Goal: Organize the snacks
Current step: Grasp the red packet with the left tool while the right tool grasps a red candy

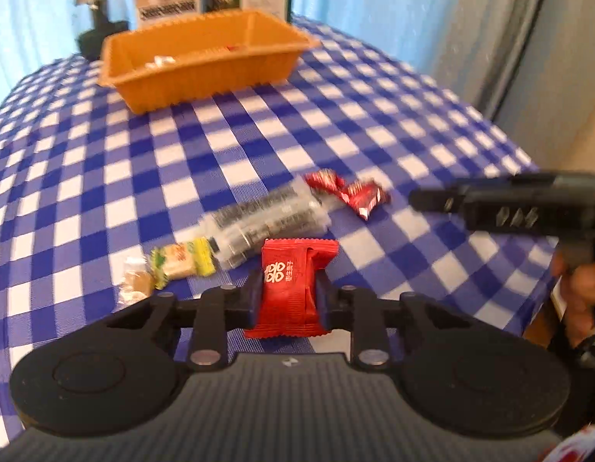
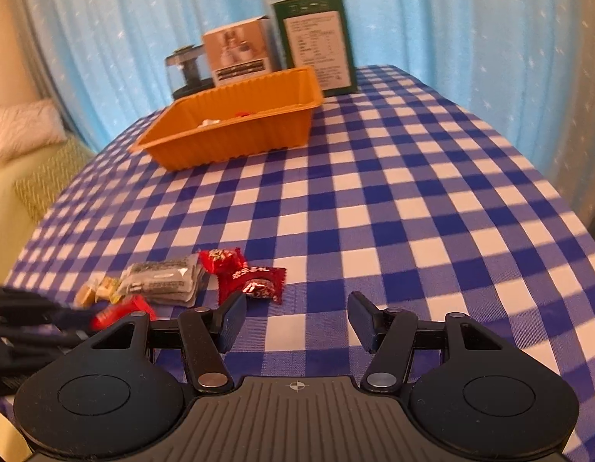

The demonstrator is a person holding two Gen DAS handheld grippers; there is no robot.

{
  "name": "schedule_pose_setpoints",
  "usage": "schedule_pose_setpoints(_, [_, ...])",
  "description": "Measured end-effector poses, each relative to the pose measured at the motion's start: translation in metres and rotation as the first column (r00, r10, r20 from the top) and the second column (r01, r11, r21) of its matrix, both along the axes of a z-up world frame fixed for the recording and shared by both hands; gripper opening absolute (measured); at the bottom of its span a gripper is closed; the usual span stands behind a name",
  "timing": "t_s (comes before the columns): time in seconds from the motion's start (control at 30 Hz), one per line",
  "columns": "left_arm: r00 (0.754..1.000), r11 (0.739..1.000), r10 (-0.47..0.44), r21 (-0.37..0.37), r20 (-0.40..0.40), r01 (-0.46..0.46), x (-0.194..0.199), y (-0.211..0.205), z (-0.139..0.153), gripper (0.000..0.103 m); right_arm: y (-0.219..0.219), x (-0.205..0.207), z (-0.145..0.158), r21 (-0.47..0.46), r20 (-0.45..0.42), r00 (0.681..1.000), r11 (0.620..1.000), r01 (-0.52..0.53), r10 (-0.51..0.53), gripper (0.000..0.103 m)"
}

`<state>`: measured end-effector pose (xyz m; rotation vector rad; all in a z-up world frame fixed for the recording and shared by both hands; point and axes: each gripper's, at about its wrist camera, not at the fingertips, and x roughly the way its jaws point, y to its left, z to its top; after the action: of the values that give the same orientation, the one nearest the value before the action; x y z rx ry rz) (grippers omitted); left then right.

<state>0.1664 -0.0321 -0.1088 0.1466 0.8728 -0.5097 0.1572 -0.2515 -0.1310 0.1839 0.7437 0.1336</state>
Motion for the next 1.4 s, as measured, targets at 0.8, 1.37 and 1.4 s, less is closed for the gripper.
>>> schedule_pose_setpoints(0.8, [0.987, 0.985, 0.158, -0.072, 0.023, -0.156, 0.018, 0.027, 0.003, 0.024, 0.055, 0.04, -0.027, -0.152, -0.007, 0.994, 0.983, -0.105, 0.106, 0.058])
schedule_pose_setpoints(1.37, [0.987, 0.986, 0.156, -0.073, 0.049, -0.152, 0.017, 0.021, 0.007, 0.024, 0.06, 0.025, -0.015, -0.19, 0.05, 0.993, 0.977, -0.093, 0.104, 0.036])
schedule_pose_setpoints(1.4, [0.986, 0.985, 0.16, -0.076, 0.054, -0.155, 0.017, 0.021, 0.008, 0.024, 0.06, 0.024, -0.014, -0.188, 0.056, 0.993, 0.978, -0.092, 0.105, 0.036])
